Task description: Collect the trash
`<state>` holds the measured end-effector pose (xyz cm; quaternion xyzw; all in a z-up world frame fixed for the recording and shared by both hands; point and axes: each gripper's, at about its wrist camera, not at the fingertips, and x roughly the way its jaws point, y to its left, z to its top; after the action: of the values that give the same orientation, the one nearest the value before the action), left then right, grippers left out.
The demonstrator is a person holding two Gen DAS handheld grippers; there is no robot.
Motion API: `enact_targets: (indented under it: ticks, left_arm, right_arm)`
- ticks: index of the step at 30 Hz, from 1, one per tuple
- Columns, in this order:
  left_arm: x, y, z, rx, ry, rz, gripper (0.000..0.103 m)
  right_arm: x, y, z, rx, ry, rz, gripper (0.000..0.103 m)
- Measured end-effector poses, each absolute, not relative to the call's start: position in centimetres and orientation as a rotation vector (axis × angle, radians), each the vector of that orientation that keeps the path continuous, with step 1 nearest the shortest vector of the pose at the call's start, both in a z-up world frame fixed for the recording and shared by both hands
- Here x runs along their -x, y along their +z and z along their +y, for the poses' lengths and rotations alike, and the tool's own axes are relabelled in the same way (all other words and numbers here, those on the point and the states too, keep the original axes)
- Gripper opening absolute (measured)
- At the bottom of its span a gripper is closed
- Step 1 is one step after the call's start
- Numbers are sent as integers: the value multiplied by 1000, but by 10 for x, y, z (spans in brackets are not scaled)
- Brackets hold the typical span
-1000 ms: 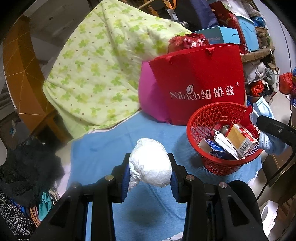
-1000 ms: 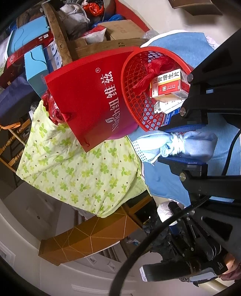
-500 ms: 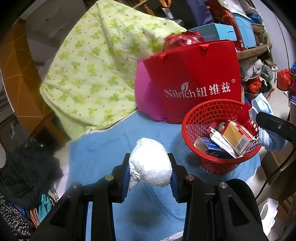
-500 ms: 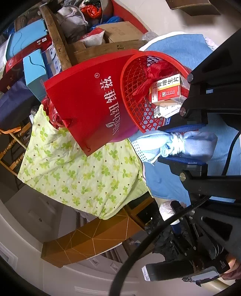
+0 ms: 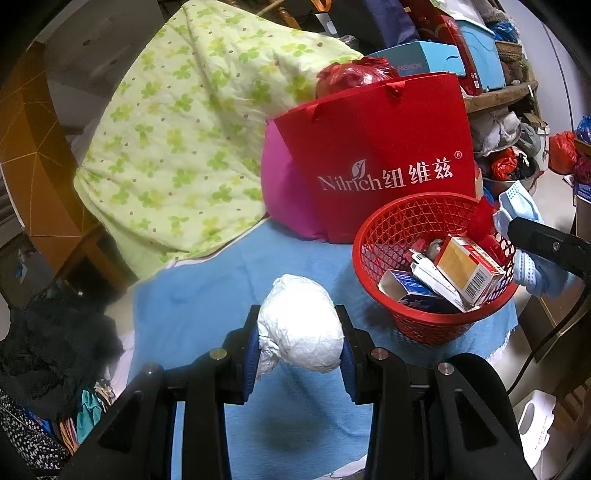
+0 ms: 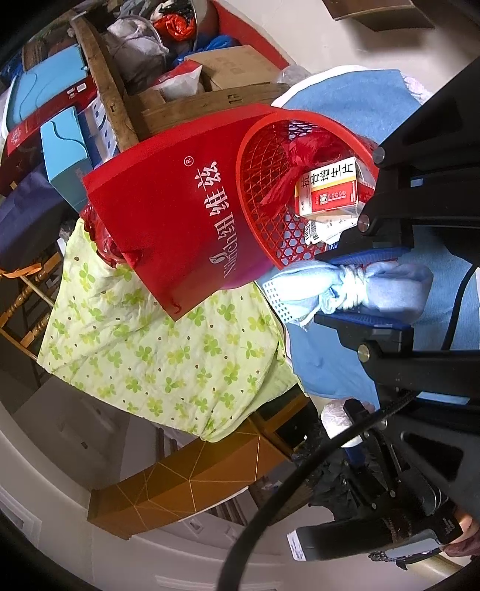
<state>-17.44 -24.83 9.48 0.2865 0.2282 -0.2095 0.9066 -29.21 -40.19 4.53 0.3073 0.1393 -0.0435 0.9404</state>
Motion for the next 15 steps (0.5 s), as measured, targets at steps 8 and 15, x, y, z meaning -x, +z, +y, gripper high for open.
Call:
enact_targets:
  ticks: [8, 15]
  left_arm:
    - [176, 93, -252, -597, -441, 476, 40]
    - [176, 90, -256, -604, -447, 479, 40]
  right_arm:
    - [292, 43, -406, -637, -93, 287, 26]
    - [293, 40, -408, -646, -97, 289, 26]
